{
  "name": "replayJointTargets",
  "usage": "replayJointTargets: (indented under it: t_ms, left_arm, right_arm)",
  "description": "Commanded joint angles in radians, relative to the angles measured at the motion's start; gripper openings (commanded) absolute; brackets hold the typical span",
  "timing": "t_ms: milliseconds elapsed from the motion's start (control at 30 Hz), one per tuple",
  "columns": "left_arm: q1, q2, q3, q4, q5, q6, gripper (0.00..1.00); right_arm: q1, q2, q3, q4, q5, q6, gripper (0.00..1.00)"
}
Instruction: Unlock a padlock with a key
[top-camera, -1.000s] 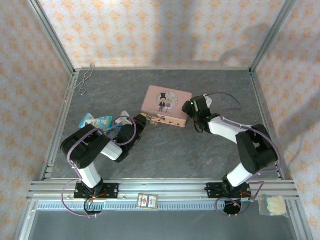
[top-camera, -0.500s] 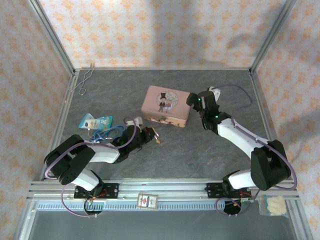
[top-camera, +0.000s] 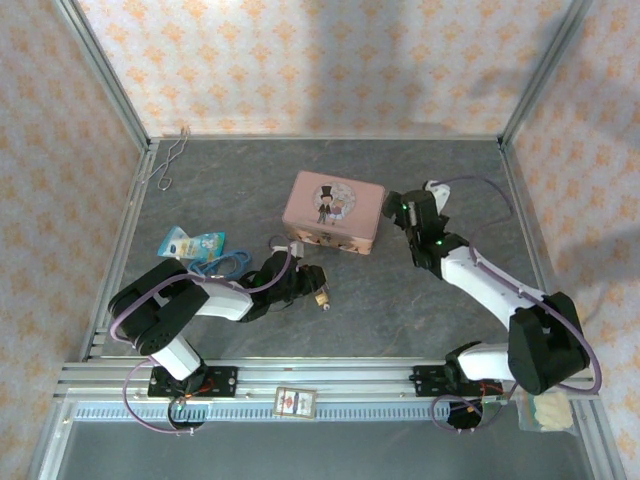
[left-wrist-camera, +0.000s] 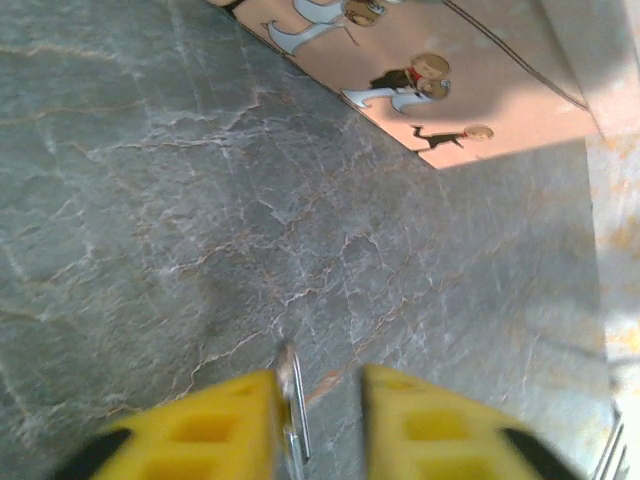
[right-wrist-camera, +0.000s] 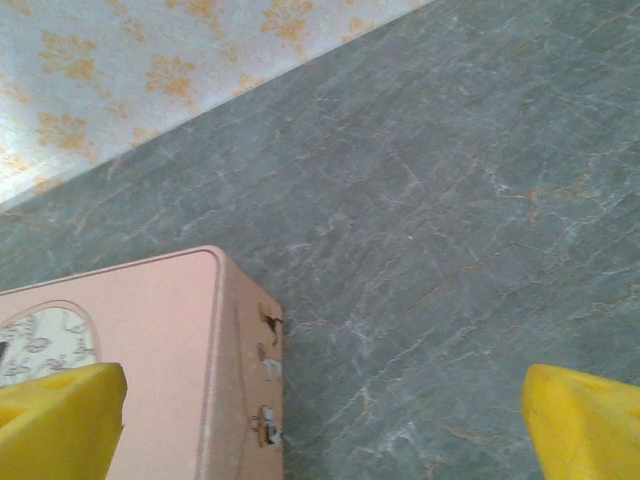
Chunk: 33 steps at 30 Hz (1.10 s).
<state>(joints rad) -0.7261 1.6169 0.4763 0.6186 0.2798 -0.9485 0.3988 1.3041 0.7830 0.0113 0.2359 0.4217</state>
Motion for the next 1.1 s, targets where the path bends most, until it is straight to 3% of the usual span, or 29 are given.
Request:
replayJointTargets:
  t_ms: [0,67,233,367,467,667,867,1033,1067]
  left_arm:
    - [-0.002,-0.049,0.027,-0.062,-0.045,0.029,0.46]
    - [0.0,-0.089,0.037,-0.102,-0.079,0.05,0.55]
    - [0.062,-0.237,0.114,-0.284,-0.208,0.197,0.65]
    - [0.183,-0.384,0.126,-0.349,-0.42,0.333,0.8]
    - [0.304,-0.464,0.098,-0.299,-0.556,0.407,0.94]
    - [0.474,-0.478,0.078,-0.214,-0.777,0.554,0.97]
    - [0.518,-0.453,-0.031,-0.112,-0.937,0.771,0.98]
    - [0.56,-0.438,-0.174,0.139,-0.86,0.814,0.98]
    - [0.566,-0.425,-0.197,0.207,-0.832,0.826,0.98]
  right_arm:
    - [-0.054,-0.018,-0.037,0.06,0.017,-0.05,1.0]
    - [-0.09,-0.015,-0.065,0.105,0.021,-0.097,1.0]
    - [-0.224,0.014,-0.128,0.231,0.028,-0.242,1.0]
    - [-0.306,0.059,-0.193,0.372,0.022,-0.321,1.0]
    - [-0.335,0.099,-0.232,0.478,0.054,-0.303,1.0]
    - [-0.35,0.162,-0.338,0.795,0.008,-0.361,1.0]
    - [-0.354,0.187,-0.46,1.038,-0.08,-0.409,1.0]
    - [-0.356,0.239,-0.598,1.351,-0.102,-0.422,1.0]
    - [-0.355,0.216,-0.581,1.274,-0.102,-0.416,1.0]
